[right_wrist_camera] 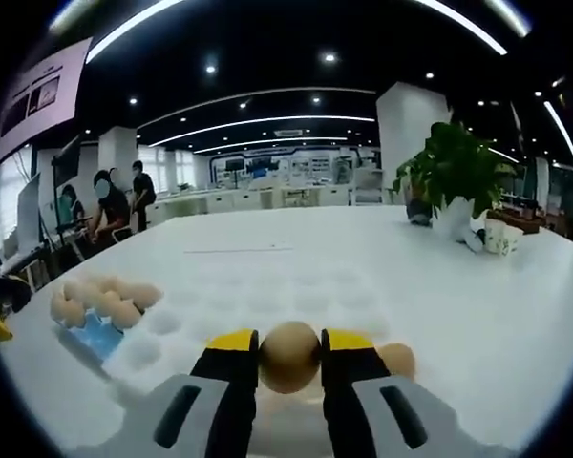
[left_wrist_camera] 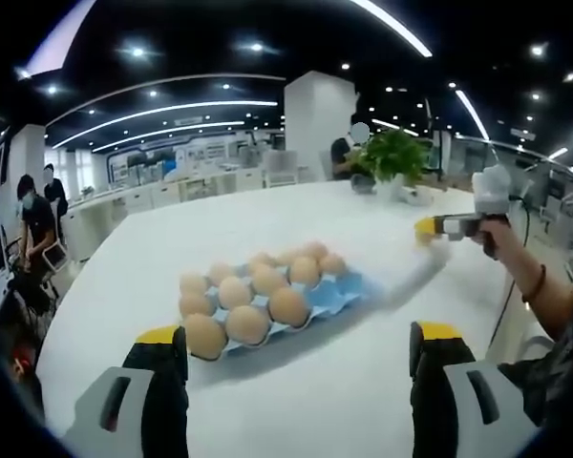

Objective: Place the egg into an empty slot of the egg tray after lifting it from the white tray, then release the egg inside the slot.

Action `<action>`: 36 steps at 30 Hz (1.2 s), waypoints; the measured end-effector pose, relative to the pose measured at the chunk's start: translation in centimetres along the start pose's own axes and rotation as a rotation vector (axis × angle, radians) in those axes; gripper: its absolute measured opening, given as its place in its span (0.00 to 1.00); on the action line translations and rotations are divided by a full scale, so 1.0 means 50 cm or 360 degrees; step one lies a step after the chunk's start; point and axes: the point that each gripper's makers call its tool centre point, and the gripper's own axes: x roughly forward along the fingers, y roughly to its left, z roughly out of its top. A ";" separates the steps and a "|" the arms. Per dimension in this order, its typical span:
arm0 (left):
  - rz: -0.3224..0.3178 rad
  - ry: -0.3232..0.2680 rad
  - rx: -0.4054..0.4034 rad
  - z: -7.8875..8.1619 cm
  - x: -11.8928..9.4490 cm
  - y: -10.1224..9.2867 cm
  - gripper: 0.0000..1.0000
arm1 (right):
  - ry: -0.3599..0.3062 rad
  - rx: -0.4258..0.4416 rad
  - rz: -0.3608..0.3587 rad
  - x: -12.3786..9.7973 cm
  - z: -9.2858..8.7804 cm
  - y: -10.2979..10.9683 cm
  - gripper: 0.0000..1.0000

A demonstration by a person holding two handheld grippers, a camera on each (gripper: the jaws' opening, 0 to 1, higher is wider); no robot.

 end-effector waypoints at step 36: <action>0.0014 0.0001 -0.0015 -0.010 -0.013 0.017 0.99 | -0.0019 -0.0047 0.0295 0.018 0.028 0.177 0.25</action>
